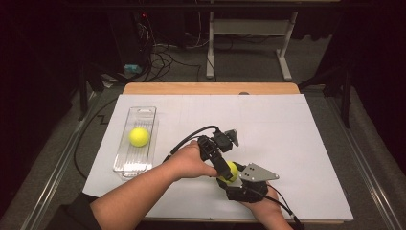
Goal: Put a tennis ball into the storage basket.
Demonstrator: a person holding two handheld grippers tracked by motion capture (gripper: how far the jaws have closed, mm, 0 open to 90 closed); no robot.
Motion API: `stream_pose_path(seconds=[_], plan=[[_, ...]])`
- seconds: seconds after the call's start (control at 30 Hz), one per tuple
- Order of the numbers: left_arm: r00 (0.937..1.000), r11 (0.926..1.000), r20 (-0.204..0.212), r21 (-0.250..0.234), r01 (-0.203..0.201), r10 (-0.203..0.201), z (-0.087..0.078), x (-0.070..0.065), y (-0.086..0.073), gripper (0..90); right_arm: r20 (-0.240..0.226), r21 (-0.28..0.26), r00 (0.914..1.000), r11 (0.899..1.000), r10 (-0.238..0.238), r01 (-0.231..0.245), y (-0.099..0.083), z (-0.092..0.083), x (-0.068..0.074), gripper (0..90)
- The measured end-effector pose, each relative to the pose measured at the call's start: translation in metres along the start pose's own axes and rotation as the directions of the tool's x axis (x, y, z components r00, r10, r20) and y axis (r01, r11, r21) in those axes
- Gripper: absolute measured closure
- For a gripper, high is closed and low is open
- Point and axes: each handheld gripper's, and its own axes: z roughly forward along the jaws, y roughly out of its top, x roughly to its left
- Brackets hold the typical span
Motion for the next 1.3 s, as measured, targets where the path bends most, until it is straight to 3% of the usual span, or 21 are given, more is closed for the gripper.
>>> stream_pose_path(seconds=[0.23, 0.33, 0.5, 1.0, 1.1, 1.13, 1.17, 1.2, 1.3], plan=[[0.9966, 0.9997, 0.078, 0.0, 0.025, -0.025, 0.015, 0.003, 0.004, 7.0, -0.01, -0.002, 0.9999, 1.0, 0.005, -0.005, 0.0, 0.0, 0.0, 27.1], [0.9954, 0.9997, 0.093, 0.002, 0.023, -0.023, 0.018, 0.002, 0.005, 10.5, -0.01, 0.0, 0.9999, 1.0, 0.012, -0.012, 0.0, 0.0, 0.001, 27.1], [0.9899, 0.9997, 0.14, 0.009, 0.02, -0.022, 0.023, 0.002, 0.005, 22.5, -0.007, 0.004, 0.9999, 1.0, 0.01, -0.01, 0.0, 0.0, 0.0, 27.2], [0.9919, 0.9995, 0.124, 0.016, 0.028, -0.03, 0.02, 0.0, 0.006, 26.3, -0.006, -0.003, 0.9999, 1.0, 0.012, -0.012, 0.0, 0.001, 0.0, 26.0], [0.9927, 0.9995, 0.117, 0.007, 0.03, -0.031, 0.019, 0.001, 0.005, 26.3, -0.01, -0.017, 0.9999, 1.0, 0.014, -0.014, 0.001, 0.002, -0.001, 13.3], [0.9928, 0.9994, 0.115, 0.004, 0.034, -0.034, 0.018, 0.001, 0.005, 26.3, -0.01, -0.017, 0.9999, 1.0, 0.014, -0.014, 0.001, 0.002, -0.001, 13.3], [0.993, 0.9993, 0.112, 0.005, 0.036, -0.037, 0.015, 0.002, 0.005, 26.3, -0.005, -0.018, 0.9997, 1.0, 0.024, -0.024, 0.001, 0.003, -0.002, 3.6], [0.993, 0.9993, 0.112, 0.005, 0.036, -0.037, 0.015, 0.002, 0.005, 26.3, 0.0, -0.016, 0.9997, 1.0, 0.026, -0.026, 0.001, 0.003, -0.002, 0.0], [0.994, 0.9992, 0.102, 0.008, 0.04, -0.04, 0.013, 0.004, 0.004, 26.3, 0.009, -0.012, 0.9995, 0.999, 0.03, -0.03, 0.0, 0.003, -0.003, 0.0]])
